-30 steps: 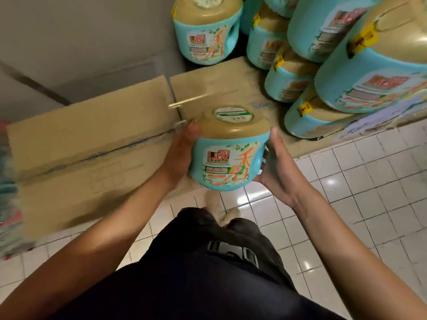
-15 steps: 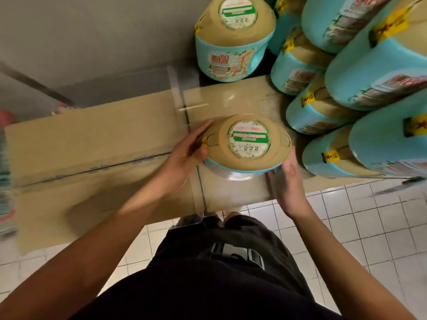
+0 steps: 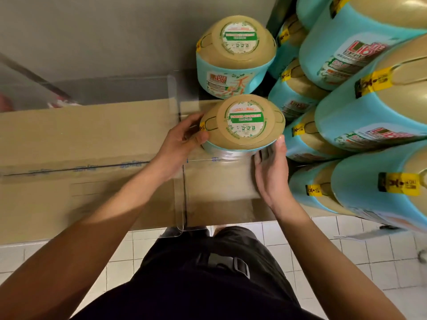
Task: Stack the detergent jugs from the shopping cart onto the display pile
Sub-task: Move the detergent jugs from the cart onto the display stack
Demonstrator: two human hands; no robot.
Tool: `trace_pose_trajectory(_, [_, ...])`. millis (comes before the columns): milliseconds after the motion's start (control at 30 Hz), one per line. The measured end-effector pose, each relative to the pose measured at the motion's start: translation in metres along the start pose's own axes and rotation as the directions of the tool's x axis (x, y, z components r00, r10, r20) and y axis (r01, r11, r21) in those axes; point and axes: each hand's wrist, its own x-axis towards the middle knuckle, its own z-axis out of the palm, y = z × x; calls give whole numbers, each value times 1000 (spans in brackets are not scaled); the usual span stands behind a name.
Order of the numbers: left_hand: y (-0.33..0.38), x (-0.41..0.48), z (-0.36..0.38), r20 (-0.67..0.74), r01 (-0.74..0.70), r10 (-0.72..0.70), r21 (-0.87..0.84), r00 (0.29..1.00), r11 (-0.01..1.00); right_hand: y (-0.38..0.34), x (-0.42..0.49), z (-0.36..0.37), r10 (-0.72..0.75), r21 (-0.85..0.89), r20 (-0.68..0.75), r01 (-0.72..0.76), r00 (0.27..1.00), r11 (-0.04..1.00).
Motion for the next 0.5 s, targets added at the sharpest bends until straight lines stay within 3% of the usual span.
trace_pose_trajectory(500, [16, 48, 2, 31, 21, -18, -77, 999, 997, -17, 36, 42, -10, 65, -78, 15, 997, 998])
